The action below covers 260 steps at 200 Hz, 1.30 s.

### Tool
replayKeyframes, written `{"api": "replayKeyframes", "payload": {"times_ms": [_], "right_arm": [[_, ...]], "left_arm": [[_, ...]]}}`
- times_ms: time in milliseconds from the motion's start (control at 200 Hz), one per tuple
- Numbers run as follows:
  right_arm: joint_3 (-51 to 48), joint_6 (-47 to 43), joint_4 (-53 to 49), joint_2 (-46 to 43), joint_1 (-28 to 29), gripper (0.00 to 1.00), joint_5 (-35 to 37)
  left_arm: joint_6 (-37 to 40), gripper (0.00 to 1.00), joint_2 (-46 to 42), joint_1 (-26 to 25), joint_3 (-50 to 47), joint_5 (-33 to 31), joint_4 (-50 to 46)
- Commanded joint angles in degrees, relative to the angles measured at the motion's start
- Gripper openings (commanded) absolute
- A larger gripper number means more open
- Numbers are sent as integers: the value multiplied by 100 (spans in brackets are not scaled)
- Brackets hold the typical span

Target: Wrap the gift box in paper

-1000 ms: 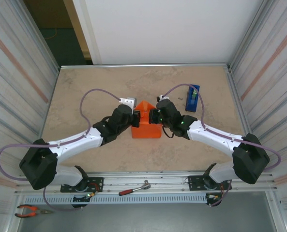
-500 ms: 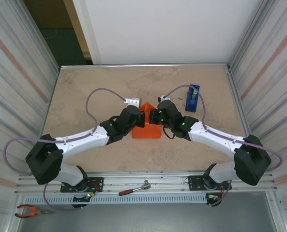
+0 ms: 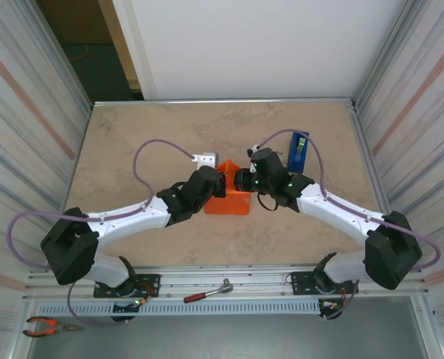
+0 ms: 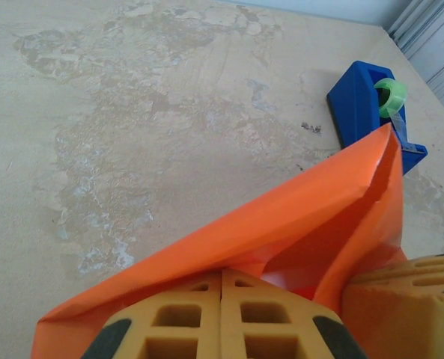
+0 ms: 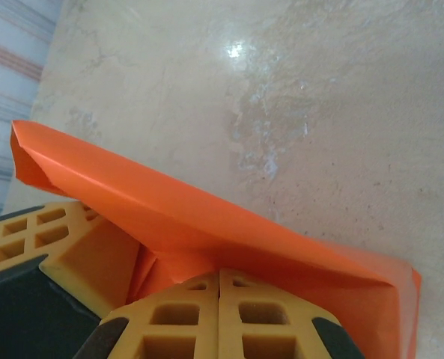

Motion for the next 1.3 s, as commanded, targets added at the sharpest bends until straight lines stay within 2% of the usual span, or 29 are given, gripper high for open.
{"api": "replayKeyframes", "payload": {"times_ms": [0, 406, 641, 727, 1072, 1298], "right_arm": [[53, -157, -903, -158, -171, 0, -447], [-85, -355, -795, -280, -284, 0, -722], [-380, -268, -543, -103, -233, 0, -827], [-455, -241, -531, -131, -199, 0, -785], [-536, -223, -558, -150, -160, 0, -713], [-487, -205, -617, -200, -127, 0, -715]], "left_arm": [[-124, 0, 45, -53, -206, -25, -319], [-79, 0, 25, -52, -194, 5, -308], [-286, 24, -109, -51, -258, 282, 67], [-351, 30, -143, -51, -330, 327, 207], [-376, 38, -90, -77, -583, 331, 586], [18, 40, 231, -375, -291, -202, 350]]}}
